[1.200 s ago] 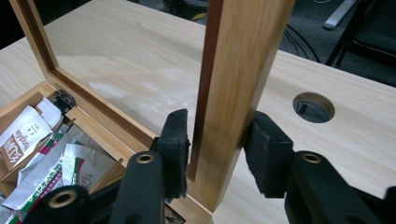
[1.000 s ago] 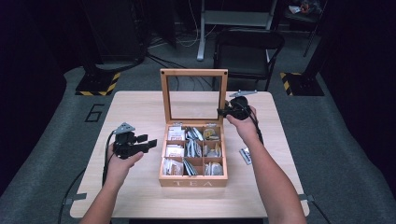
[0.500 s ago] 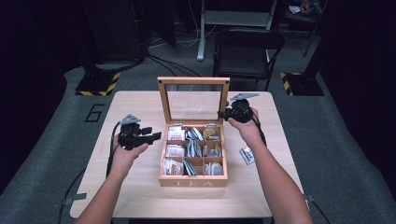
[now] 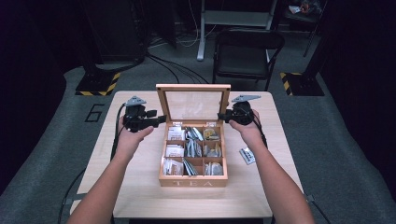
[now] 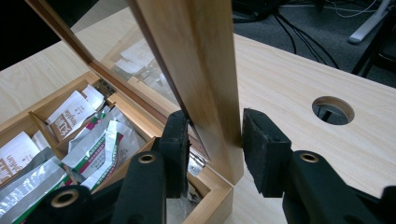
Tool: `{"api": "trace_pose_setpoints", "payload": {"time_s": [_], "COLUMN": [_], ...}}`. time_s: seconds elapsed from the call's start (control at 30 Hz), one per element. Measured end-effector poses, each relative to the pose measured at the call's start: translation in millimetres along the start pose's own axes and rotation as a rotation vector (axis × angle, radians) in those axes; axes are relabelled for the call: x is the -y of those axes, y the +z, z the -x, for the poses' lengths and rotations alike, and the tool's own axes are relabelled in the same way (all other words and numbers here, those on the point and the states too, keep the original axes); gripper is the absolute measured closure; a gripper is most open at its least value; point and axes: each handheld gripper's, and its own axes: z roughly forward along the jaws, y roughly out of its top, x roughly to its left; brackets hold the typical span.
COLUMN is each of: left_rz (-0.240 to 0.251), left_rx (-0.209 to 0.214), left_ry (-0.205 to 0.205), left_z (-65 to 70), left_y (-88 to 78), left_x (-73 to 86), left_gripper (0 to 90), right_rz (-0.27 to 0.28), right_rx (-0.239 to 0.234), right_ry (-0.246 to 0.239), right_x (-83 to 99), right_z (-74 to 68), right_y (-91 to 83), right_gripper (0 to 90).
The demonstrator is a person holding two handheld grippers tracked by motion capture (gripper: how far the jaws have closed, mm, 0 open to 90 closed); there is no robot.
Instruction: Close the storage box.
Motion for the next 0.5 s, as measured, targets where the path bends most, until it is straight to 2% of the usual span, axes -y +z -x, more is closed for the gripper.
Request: {"api": "trace_pose_setpoints", "payload": {"time_s": [0.23, 0.3, 0.5], "left_rz": [0.021, 0.026, 0.023], "left_rx": [-0.013, -0.024, -0.069], "left_ry": [0.041, 0.052, 0.075], "left_z": [8.7, 10.4, 12.0], "left_y": [0.9, 0.7, -0.9], "left_x": [-13.6, -16.5, -24.5], "left_gripper": [44.5, 44.6, 47.3], "right_rz": [-0.004, -0.004, 0.005], "right_rx": [-0.008, -0.009, -0.009], "right_ry": [-0.012, -0.025, -0.013], "right_x": [1.0, 1.4, 2.9], "right_z": [-2.5, -2.5, -3.2], "right_y": [-3.5, -3.9, -4.3], "right_gripper": [59.8, 59.7, 59.4]}}
